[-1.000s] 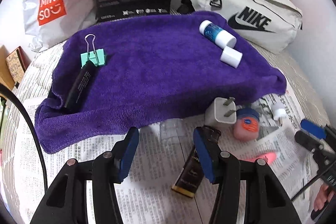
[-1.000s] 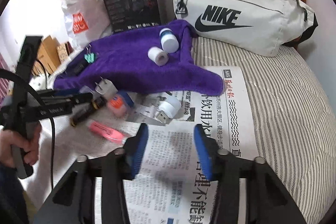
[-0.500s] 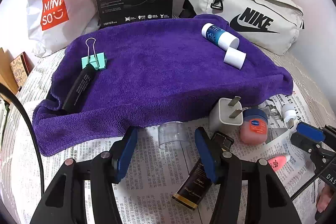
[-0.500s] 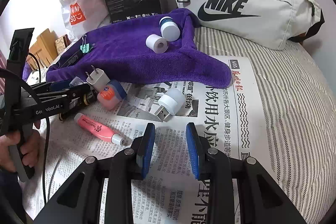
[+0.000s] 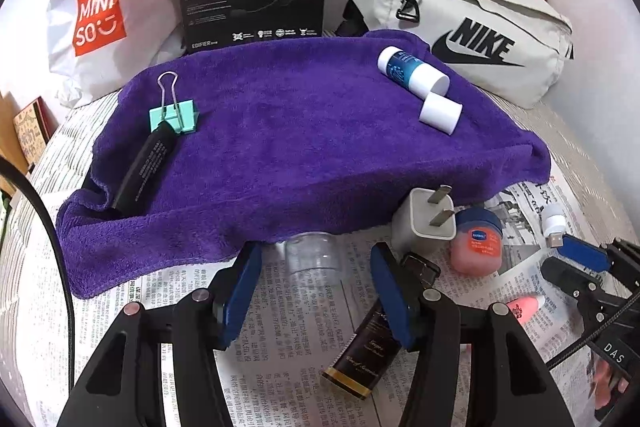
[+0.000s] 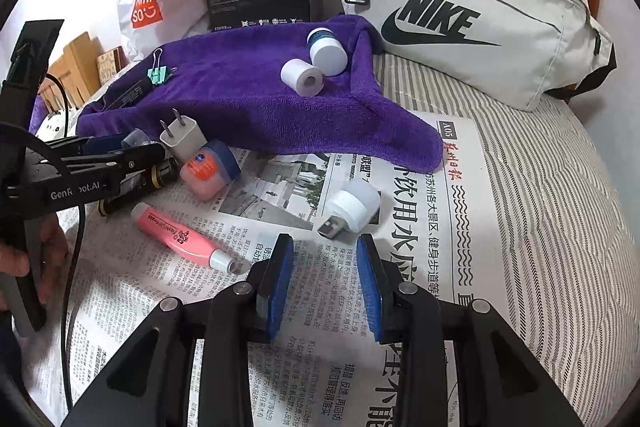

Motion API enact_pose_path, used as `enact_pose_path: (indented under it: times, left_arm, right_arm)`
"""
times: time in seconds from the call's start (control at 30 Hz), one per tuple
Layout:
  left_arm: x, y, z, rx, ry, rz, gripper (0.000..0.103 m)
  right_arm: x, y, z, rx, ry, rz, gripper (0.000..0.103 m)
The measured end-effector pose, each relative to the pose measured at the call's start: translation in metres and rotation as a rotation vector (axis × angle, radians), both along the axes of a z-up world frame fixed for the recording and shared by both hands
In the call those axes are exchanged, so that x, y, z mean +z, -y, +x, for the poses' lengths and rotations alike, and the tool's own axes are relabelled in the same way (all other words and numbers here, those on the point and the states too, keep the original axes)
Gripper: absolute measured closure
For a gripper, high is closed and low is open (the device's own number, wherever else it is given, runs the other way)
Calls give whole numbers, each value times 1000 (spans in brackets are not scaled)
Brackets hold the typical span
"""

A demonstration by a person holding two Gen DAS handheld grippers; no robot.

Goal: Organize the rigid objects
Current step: 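Grasp the clear plastic cup with the left tool while the right tool grasps the round white plug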

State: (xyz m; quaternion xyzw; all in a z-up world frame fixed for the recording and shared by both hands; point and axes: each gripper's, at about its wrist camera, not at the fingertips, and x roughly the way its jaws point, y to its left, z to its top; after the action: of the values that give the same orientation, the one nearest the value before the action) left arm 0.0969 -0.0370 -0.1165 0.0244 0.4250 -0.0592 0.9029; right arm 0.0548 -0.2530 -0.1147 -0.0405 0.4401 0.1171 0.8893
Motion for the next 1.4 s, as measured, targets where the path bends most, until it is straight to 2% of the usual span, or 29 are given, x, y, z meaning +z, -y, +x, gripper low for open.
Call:
enact_pose_path:
  times: [0.13, 0.2, 0.27, 0.37, 0.47, 0.57, 0.67, 0.77, 0.9, 0.97, 1.0, 1.27, 1.4]
  left_arm:
    - [0, 1, 1, 4, 0, 6, 52]
    - [0, 3, 0, 3, 3, 14, 59]
    - [1, 4, 0, -12, 7, 5, 73]
    - [1, 1, 0, -17, 7, -15, 77]
    - [2, -2, -1, -23, 3, -35, 77]
    - [3, -4, -6, -34, -5, -4, 77]
    - [4, -10, -10, -36, -4, 11, 77]
    - [4, -16, -10, -30, -1, -16, 77]
    - [3, -12, -10, -29, 5, 14, 77]
    - [3, -12, -10, -29, 4, 6, 77]
    - [3, -13, -10, -29, 3, -6, 77]
    - [4, -19, -10, -32, 1, -43, 77]
    - [6, -29, -14, -18, -14, -29, 77]
  right_arm:
    - [0, -1, 0, 0, 0, 0, 69]
    - [0, -1, 0, 0, 0, 3, 69]
    - [0, -1, 0, 0, -1, 5, 69]
    - [0, 1, 0, 0, -2, 15, 69]
    - [0, 3, 1, -1, -5, 31, 69]
    - [1, 5, 2, 0, -7, 49, 69]
    - [1, 3, 8, 2, -6, 31, 70]
    - [0, 0, 17, -11, -3, 1, 70]
    - [-1, -2, 25, -24, -1, -2, 70]
    - [-1, -3, 26, -22, 3, -4, 73]
    - [-1, -2, 25, -19, 4, 3, 78]
    - [5, -3, 22, -4, -3, 7, 79]
    - [17, -5, 15, 14, 9, 21, 79]
